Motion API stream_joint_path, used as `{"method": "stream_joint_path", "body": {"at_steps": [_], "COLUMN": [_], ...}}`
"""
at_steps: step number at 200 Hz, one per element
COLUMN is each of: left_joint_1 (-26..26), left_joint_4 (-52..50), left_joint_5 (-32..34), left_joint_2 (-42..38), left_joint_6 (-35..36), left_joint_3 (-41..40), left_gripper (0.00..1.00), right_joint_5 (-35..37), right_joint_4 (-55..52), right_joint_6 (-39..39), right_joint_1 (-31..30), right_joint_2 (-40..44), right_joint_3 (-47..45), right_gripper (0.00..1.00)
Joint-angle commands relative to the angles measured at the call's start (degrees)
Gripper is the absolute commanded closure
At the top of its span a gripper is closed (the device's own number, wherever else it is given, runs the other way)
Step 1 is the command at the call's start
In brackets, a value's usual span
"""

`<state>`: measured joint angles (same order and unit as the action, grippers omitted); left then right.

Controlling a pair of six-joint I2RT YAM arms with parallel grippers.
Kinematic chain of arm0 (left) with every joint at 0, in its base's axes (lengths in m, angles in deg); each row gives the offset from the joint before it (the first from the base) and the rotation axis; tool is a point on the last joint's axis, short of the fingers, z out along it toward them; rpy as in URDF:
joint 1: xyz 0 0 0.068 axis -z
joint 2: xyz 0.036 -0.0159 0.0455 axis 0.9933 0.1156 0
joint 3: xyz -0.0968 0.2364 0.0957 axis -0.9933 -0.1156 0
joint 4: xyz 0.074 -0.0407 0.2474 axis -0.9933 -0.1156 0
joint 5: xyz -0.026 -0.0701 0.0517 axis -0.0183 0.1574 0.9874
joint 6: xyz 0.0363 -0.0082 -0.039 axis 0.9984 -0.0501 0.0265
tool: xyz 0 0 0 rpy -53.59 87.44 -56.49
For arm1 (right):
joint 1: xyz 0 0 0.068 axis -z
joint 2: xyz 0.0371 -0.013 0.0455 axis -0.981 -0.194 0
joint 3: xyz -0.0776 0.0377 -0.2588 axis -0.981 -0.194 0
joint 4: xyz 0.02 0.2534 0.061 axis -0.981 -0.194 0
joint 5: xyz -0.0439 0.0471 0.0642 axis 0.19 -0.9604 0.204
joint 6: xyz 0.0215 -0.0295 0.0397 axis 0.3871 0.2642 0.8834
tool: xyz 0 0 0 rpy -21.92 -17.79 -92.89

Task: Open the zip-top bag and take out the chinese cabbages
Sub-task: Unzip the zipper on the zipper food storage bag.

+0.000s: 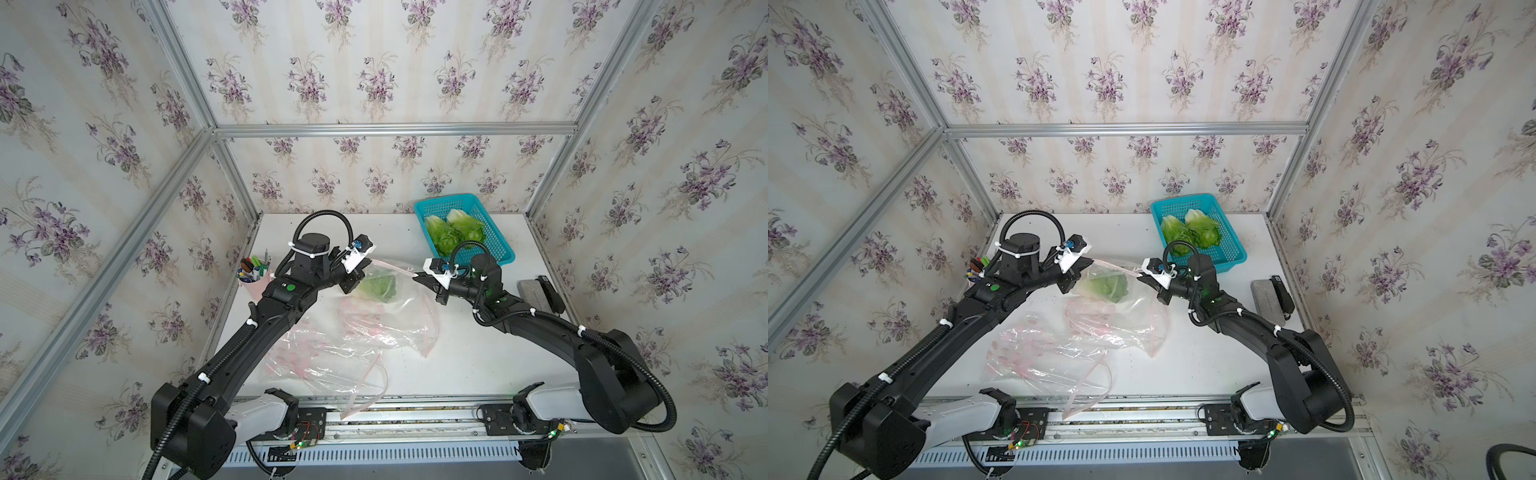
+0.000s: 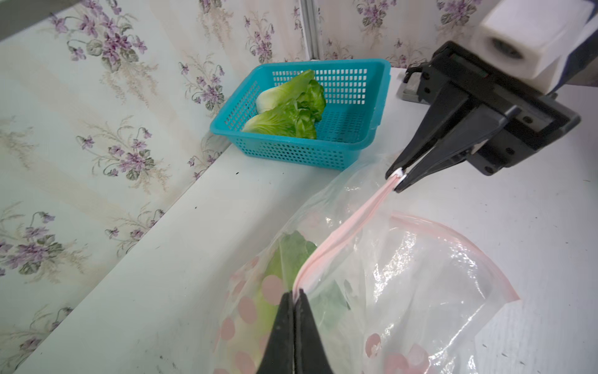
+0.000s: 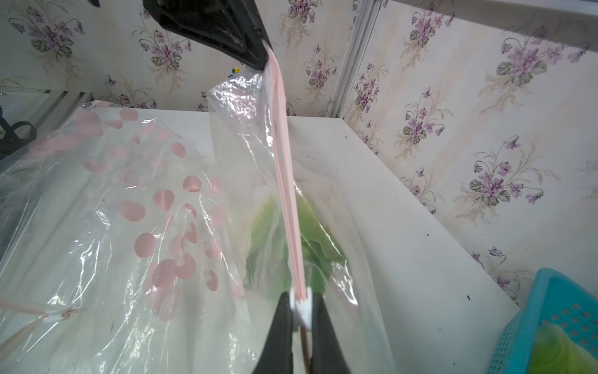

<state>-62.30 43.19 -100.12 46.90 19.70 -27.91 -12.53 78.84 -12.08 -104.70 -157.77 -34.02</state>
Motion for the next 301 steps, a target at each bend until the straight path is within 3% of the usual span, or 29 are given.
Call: {"method": "stream_joint_path", "body": {"at_steps": [1, 51, 157, 167, 177, 185, 202, 224, 243, 261, 276, 301], "left_joint_1": [-1.5, -5.8, -7.2, -7.2, -7.2, -7.2, -6.9, -6.1, -4.4, -2.2, -0.9, 2.8], "left_joint_4": [5.4, 12.1, 13.3, 13.3, 13.2, 12.9, 12.5, 9.7, 4.3, 2.4, 1.8, 0.9], "left_joint_5": [8.3, 9.3, 8.7, 8.2, 7.0, 5.6, 1.3, -4.7, -7.9, -8.5, -8.5, -7.1], "left_joint_2": [-1.3, -4.8, -6.4, -6.3, -6.0, -5.8, -5.6, -5.6, -5.4, -6.5, -7.8, -10.1], "left_joint_6": [-2.3, -7.1, -7.7, -7.8, -8.3, -8.9, -9.9, -10.2, -9.2, -9.0, -10.4, -11.0], "left_joint_3": [-1.1, -4.7, -5.8, -5.8, -5.7, -5.5, -5.3, -4.7, -3.5, -4.1, -5.1, -7.2], "left_gripper": [1.0, 1.0, 1.0, 1.0, 1.0, 1.0, 1.0, 1.0, 1.0, 1.0, 1.0, 1.0], "right_joint_5": [0.3, 1.7, 2.0, 2.2, 2.6, 3.4, 5.8, 11.9, 15.7, 18.8, 19.8, 19.3], "right_joint_4": [0.6, -2.2, -2.1, -1.4, -0.3, 0.7, 1.7, 2.1, 0.6, -3.3, -8.5, -14.7], "right_joint_6": [0.7, -1.1, -0.5, 0.1, 0.4, 1.0, 2.8, 8.6, 17.8, 28.3, 35.7, 44.0], "right_joint_1": [1.7, 3.4, 6.1, 6.1, 6.0, 5.8, 4.7, 1.7, -0.2, -1.0, -1.3, -1.5], "right_joint_2": [0.0, 0.3, -1.0, -0.7, 0.0, 1.0, 4.1, 8.7, 11.8, 13.4, 13.8, 13.1], "right_joint_3": [-0.4, -0.2, -0.9, -1.1, -1.6, -2.1, -2.7, -2.8, -2.2, -0.6, 1.0, 1.2], "right_gripper": [1.0, 1.0, 1.0, 0.85, 0.56, 0.45, 0.38, 0.36, 0.44, 0.68, 0.81, 0.91]}}
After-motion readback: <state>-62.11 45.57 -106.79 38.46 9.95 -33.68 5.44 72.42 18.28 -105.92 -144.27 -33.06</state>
